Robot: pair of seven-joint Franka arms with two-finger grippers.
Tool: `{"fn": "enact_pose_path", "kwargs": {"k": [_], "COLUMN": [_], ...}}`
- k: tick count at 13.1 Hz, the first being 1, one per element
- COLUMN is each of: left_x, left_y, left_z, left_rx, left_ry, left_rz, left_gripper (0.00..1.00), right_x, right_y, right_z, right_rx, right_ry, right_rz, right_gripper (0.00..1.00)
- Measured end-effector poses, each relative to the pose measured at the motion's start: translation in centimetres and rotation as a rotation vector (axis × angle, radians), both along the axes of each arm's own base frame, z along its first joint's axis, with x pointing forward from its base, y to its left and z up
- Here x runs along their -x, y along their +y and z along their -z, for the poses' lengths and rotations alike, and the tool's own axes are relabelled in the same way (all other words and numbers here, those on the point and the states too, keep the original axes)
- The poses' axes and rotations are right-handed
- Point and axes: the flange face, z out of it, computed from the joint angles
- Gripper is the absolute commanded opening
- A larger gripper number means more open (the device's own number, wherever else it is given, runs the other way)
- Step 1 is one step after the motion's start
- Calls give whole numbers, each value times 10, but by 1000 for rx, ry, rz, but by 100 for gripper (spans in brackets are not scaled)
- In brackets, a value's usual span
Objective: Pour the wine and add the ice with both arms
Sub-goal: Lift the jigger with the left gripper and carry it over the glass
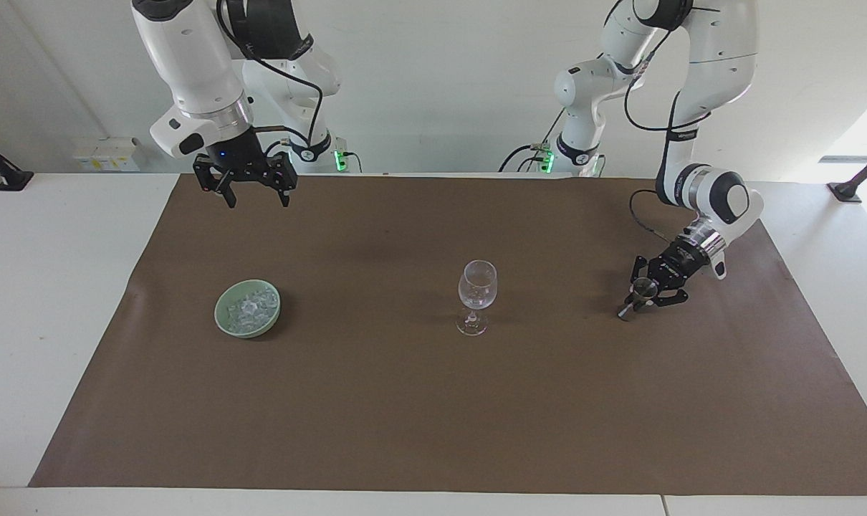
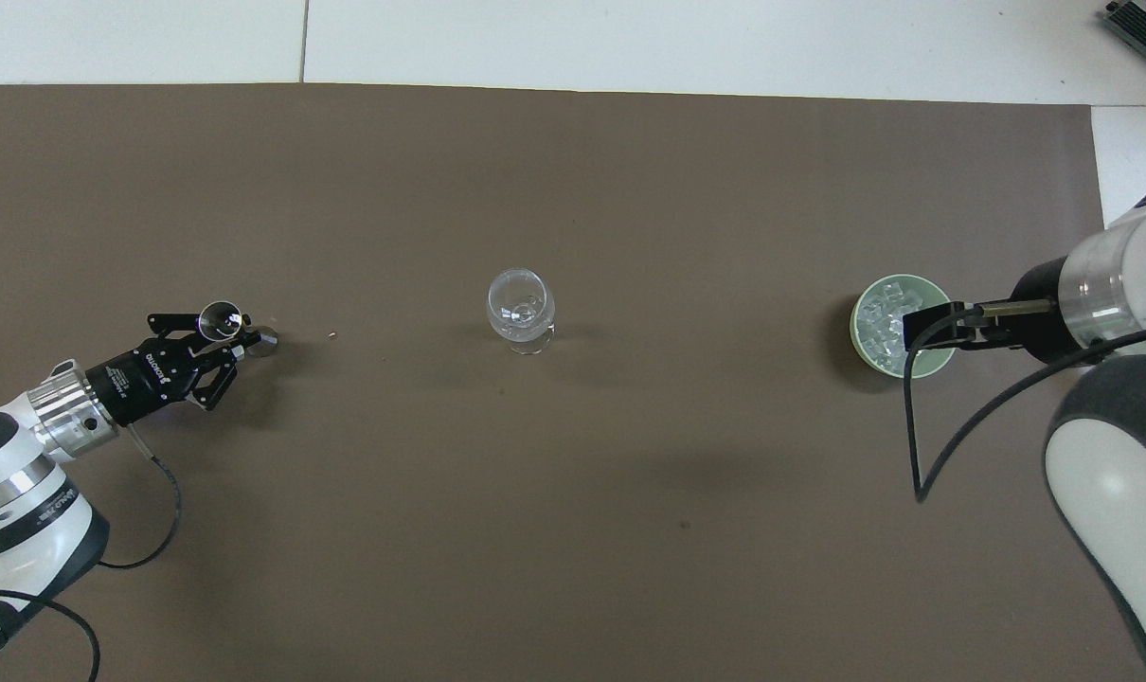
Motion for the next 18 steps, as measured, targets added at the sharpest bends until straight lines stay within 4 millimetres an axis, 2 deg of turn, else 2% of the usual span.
{"fn": "enact_pose_path", "kwargs": {"k": [4, 8, 14, 18], "left_x": [-12, -21, -27, -29], "left_y": [-4, -30, -97, -169], "left_z": [-17, -47, -90, -112], "left_rx": [-6, -27, -72, -55], "left_ry": [-43, -78, -44, -60], "left_rz": [15, 52, 51, -25], "left_gripper": [0, 0, 0, 0], "right_x": [0, 0, 0, 0], "right_y": [0, 0, 0, 0], "right_z": [0, 0, 0, 0], "right_rx": [0, 0, 0, 0], "right_ry": [0, 0, 0, 0], "right_rz": [0, 0, 0, 0], "right_gripper": [100, 100, 100, 100]}}
